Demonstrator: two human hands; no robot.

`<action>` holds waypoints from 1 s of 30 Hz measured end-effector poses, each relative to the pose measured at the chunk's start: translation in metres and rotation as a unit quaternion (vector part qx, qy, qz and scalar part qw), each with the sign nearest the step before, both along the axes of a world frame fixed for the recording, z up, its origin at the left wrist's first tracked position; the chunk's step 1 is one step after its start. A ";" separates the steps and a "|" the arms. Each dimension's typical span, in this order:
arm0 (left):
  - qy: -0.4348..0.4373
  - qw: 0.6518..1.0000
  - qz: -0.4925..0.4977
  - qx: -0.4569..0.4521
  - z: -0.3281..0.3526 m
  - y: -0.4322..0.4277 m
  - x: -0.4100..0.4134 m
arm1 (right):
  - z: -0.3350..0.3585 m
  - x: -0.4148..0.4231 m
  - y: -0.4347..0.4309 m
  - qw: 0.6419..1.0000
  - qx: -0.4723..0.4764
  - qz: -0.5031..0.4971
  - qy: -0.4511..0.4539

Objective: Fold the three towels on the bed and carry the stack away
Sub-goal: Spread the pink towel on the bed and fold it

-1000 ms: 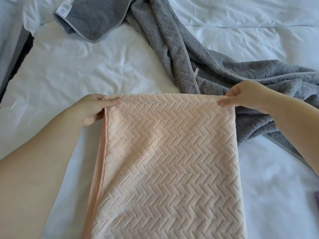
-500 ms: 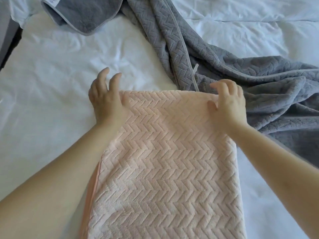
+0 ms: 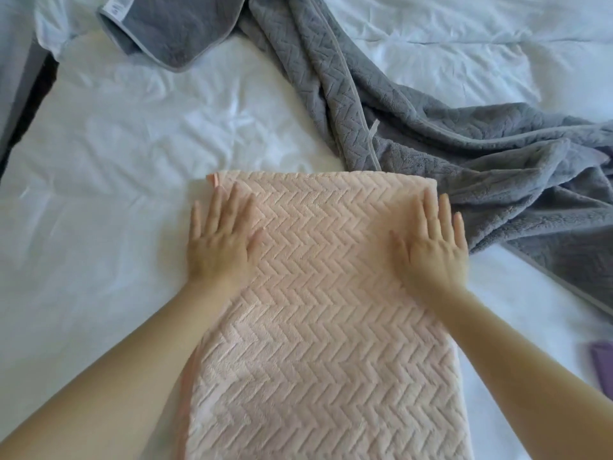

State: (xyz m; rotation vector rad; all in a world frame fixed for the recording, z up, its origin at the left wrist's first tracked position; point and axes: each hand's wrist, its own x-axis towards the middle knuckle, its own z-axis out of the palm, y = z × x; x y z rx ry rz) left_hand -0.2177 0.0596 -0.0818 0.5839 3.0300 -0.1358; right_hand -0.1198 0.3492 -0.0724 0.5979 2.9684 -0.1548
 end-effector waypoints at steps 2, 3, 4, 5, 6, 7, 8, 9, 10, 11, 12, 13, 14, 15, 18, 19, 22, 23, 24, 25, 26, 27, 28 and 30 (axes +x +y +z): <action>-0.008 0.996 -0.072 0.047 0.004 0.011 0.044 | 0.007 0.020 -0.038 0.997 -0.055 0.041 0.035; -0.017 0.992 -0.113 0.052 0.001 0.012 0.068 | 0.004 0.034 -0.059 0.993 -0.090 0.074 0.030; -0.031 0.990 -0.132 0.044 -0.003 0.008 0.089 | -0.001 0.050 -0.076 0.988 -0.110 0.107 0.011; -0.054 0.990 -0.127 0.030 -0.006 -0.001 0.102 | -0.007 0.066 -0.084 0.985 -0.109 0.131 -0.016; -0.072 0.991 -0.108 0.016 -0.009 -0.012 0.108 | -0.012 0.079 -0.082 0.985 -0.093 0.140 -0.037; -0.077 0.993 -0.088 0.002 -0.013 -0.023 0.108 | -0.015 0.088 -0.073 0.988 -0.074 0.130 -0.043; -0.073 0.995 -0.072 -0.016 -0.014 -0.032 0.106 | -0.016 0.094 -0.061 0.992 -0.056 0.106 -0.040; -0.066 0.995 -0.058 -0.037 -0.014 -0.040 0.103 | -0.014 0.101 -0.050 0.995 -0.047 0.077 -0.039; -0.054 0.997 -0.043 -0.046 -0.013 -0.045 0.101 | -0.011 0.106 -0.042 0.997 -0.042 0.049 -0.043; -0.049 0.998 -0.028 -0.041 -0.010 -0.045 0.101 | -0.007 0.112 -0.037 0.998 -0.041 0.020 -0.047; -0.043 0.999 -0.020 -0.022 -0.005 -0.041 0.106 | -0.003 0.117 -0.039 0.998 -0.041 0.000 -0.041; -0.043 0.999 -0.023 0.003 0.003 -0.033 0.117 | 0.002 0.123 -0.048 0.999 -0.046 -0.008 -0.024; -0.045 0.998 -0.040 0.032 0.010 -0.024 0.132 | 0.007 0.131 -0.062 0.998 -0.055 0.005 -0.008; -0.052 0.995 -0.071 0.056 0.013 -0.017 0.152 | 0.009 0.142 -0.079 0.997 -0.073 0.031 0.002; -0.082 0.985 -0.142 0.046 0.008 -0.023 0.212 | 0.001 0.190 -0.117 0.990 -0.106 0.093 -0.025; -0.098 0.986 -0.133 0.020 0.004 -0.035 0.223 | -0.004 0.205 -0.118 0.991 -0.092 0.089 -0.036; -0.073 0.993 -0.097 -0.010 -0.005 -0.064 0.230 | -0.007 0.243 -0.095 0.997 -0.060 0.000 -0.038; -0.064 0.995 -0.081 -0.013 -0.004 -0.068 0.231 | -0.004 0.252 -0.088 0.996 -0.067 -0.036 -0.043; -0.061 0.996 -0.060 -0.013 -0.002 -0.069 0.234 | -0.002 0.260 -0.086 0.994 -0.074 -0.063 -0.045; -0.059 0.997 -0.048 -0.002 0.001 -0.066 0.242 | 0.001 0.267 -0.089 0.994 -0.075 -0.071 -0.039; -0.059 0.997 -0.051 0.019 0.008 -0.061 0.254 | 0.005 0.273 -0.100 0.996 -0.069 -0.056 -0.026; -0.067 0.994 -0.071 0.043 0.013 -0.057 0.272 | 0.007 0.282 -0.115 0.997 -0.067 -0.019 -0.015; -0.075 0.990 -0.105 0.060 0.015 -0.055 0.292 | 0.008 0.292 -0.131 0.997 -0.075 0.028 -0.008; -0.089 0.981 -0.161 0.056 0.013 -0.065 0.332 | 0.005 0.319 -0.155 0.989 -0.102 0.106 -0.013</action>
